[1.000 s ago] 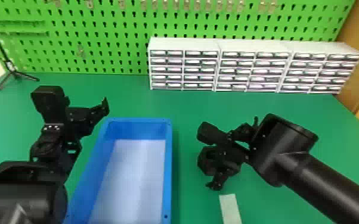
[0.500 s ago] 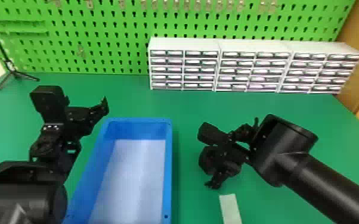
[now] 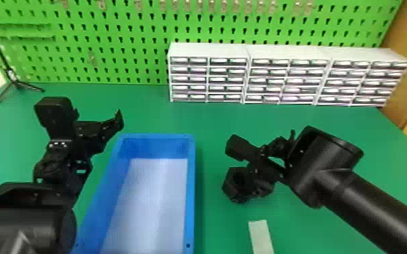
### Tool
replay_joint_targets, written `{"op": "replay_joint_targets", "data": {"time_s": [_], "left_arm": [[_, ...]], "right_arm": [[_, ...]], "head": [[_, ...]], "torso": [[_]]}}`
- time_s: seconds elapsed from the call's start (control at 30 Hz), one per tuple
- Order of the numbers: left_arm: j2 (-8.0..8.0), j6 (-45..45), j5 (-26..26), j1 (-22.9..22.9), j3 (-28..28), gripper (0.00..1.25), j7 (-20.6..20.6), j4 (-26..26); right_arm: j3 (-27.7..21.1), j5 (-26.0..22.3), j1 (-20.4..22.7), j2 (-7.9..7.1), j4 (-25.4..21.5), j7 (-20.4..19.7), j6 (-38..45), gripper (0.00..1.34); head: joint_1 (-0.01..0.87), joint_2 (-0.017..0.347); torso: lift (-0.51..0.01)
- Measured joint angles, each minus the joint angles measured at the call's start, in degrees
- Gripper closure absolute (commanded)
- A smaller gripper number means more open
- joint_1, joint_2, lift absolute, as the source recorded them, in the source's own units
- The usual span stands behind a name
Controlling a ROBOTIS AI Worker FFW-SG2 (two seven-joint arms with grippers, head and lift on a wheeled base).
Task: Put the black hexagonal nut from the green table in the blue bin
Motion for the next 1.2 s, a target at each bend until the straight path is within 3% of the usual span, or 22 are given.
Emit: {"op": "replay_joint_targets", "data": {"time_s": [0.57, 0.83, 1.2], "left_arm": [[0.01, 0.0, -0.18, -0.11, -0.06, 0.16, 0.0, 0.0], [0.02, 0.0, -0.11, 0.04, -0.22, 0.16, 0.0, 0.0], [0.02, 0.0, -0.01, 0.06, -0.52, 0.16, 0.0, 0.0]], "right_arm": [[-0.04, 0.03, -0.21, -0.54, -0.97, 0.1, 0.57, 1.03], [-4.15, 0.4, -0.42, -1.13, -4.17, 1.8, 2.38, 1.03], [-9.72, -6.1, -1.39, -1.55, -7.05, 3.3, 4.89, 1.03]], "head": [[0.683, 0.028], [0.683, 0.028], [0.683, 0.028]], "torso": [[-0.096], [-0.096], [-0.096]]}}
